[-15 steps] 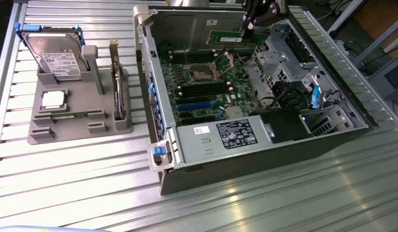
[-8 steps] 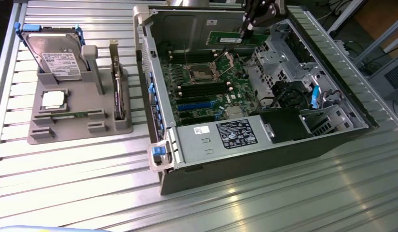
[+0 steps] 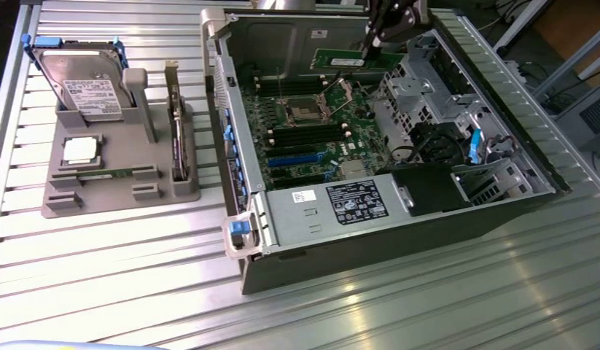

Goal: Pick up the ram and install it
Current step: 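Insert the ram into the slot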

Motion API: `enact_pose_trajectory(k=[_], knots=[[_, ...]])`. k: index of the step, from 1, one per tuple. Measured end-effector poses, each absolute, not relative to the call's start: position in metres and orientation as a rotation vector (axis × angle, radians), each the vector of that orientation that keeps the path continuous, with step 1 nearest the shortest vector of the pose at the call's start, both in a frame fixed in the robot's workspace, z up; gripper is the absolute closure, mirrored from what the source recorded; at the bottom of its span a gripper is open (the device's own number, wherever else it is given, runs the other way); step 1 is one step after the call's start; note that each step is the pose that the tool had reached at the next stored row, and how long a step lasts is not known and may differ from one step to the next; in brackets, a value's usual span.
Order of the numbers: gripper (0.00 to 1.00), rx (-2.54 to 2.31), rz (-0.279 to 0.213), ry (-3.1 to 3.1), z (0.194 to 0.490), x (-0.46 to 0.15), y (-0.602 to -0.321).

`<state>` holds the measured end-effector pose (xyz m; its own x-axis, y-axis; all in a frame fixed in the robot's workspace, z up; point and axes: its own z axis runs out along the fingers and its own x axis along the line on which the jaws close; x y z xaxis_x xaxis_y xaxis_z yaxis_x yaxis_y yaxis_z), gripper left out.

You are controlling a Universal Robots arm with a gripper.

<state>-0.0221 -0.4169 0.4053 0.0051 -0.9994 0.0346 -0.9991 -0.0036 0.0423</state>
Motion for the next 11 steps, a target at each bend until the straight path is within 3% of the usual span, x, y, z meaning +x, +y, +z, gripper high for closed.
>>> enact_pose_trajectory(k=[11], knots=[[0.88,2.188,-0.008,-2.178,0.4028,-0.0221,-0.4169]])
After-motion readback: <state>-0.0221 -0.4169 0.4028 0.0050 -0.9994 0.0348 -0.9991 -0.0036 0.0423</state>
